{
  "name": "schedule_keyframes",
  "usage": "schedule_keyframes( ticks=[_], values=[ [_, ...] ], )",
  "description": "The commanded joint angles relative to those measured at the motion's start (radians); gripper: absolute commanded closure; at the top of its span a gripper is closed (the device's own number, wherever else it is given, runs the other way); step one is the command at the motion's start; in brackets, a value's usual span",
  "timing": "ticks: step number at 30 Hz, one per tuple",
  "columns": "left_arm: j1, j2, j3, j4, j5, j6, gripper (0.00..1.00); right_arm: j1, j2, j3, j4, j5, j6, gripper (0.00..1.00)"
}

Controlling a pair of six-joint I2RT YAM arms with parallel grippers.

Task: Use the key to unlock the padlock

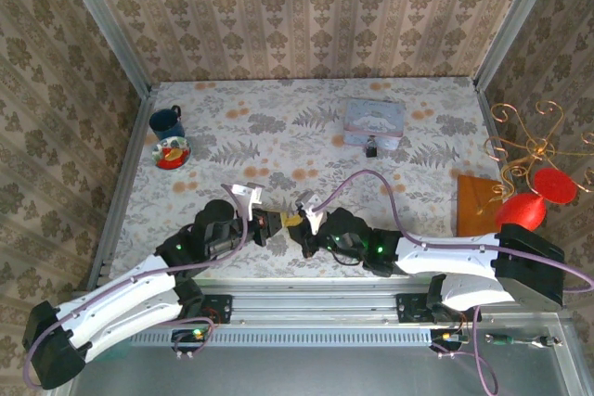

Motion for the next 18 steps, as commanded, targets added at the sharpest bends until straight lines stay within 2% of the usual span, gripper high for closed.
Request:
schedule_keyframes(
  ticks=[1, 4, 7, 10, 12, 15, 18],
  values=[
    [0.003, -0.015, -0.029, 0.018, -0.095, -0.05, 1.0, -0.025, -0.023, 0.0, 0.04, -0.025, 0.059, 1.0],
    [0.003, -0.016, -0.034, 0.037, -0.131, -0.089, 1.0, -0.046, -0.024, -0.004, 0.052, -0.067, 0.093, 1.0],
    [0.005, -0.016, -0.033, 0.045, -0.171, -0.134, 1.0, -0.064, -0.031, -0.011, 0.07, -0.105, 0.12, 0.9],
    [0.008, -0.015, -0.039, 0.07, -0.194, -0.186, 1.0, -0.086, -0.043, -0.025, 0.092, -0.122, 0.156, 0.72],
    [0.01, -0.012, -0.039, 0.09, -0.194, -0.213, 1.0, -0.108, -0.051, -0.049, 0.136, -0.141, 0.193, 0.65],
    [0.01, -0.005, -0.04, 0.104, -0.202, -0.255, 1.0, -0.138, -0.052, -0.083, 0.216, -0.191, 0.251, 0.62],
    [0.008, 0.001, -0.049, 0.129, -0.202, -0.308, 1.0, -0.138, -0.036, -0.074, 0.215, -0.213, 0.248, 0.62]
  ],
)
